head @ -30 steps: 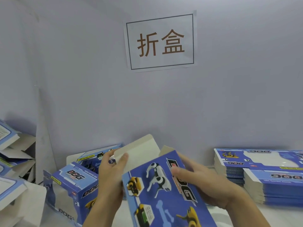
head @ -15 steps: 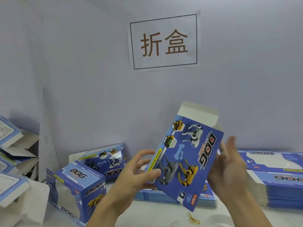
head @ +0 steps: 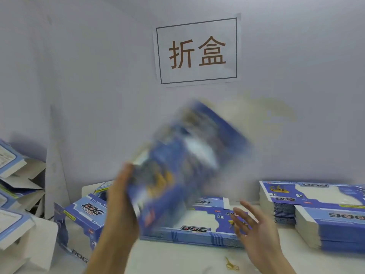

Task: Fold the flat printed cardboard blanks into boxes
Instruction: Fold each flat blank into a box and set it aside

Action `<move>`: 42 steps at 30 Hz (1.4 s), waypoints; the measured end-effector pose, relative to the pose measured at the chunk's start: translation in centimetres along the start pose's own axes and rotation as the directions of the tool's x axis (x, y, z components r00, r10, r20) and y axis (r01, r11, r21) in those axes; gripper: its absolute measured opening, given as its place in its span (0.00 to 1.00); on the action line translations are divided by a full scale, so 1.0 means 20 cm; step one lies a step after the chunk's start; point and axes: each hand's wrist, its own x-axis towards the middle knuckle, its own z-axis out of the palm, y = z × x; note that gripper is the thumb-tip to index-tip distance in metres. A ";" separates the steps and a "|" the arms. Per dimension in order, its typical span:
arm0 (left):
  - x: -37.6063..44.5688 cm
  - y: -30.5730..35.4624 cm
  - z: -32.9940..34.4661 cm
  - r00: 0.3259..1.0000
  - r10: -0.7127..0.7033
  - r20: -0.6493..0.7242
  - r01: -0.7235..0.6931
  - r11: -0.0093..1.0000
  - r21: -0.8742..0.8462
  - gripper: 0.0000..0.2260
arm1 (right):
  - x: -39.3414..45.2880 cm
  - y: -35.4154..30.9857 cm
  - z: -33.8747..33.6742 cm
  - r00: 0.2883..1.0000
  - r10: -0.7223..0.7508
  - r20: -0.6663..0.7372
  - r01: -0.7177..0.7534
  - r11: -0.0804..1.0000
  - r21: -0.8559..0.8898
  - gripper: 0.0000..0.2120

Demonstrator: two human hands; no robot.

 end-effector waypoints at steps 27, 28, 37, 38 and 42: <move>-0.13 -0.65 -0.12 0.916 -0.398 0.043 0.094 0.319 0.943 0.13 | -0.01 0.15 0.02 0.933 -0.237 0.269 0.221 -0.210 -0.952 0.08; -0.13 -0.65 -0.12 0.920 -0.391 0.038 0.100 0.328 0.939 0.12 | -0.01 0.16 0.02 0.930 -0.254 0.267 0.219 -0.201 -0.955 0.07; -0.13 -0.65 -0.11 0.970 -0.243 -0.017 0.129 0.454 0.882 0.13 | 0.01 0.16 0.02 0.915 -0.309 0.259 0.203 -0.201 -0.958 0.06; -0.12 -0.65 -0.11 0.974 -0.224 -0.024 0.129 0.469 0.874 0.12 | 0.01 0.16 0.02 0.909 -0.321 0.264 0.209 -0.195 -0.958 0.06; -0.12 -0.66 -0.12 0.989 -0.144 -0.028 0.096 0.499 0.861 0.13 | 0.00 0.15 0.02 0.869 -0.386 0.310 0.253 -0.194 -0.948 0.05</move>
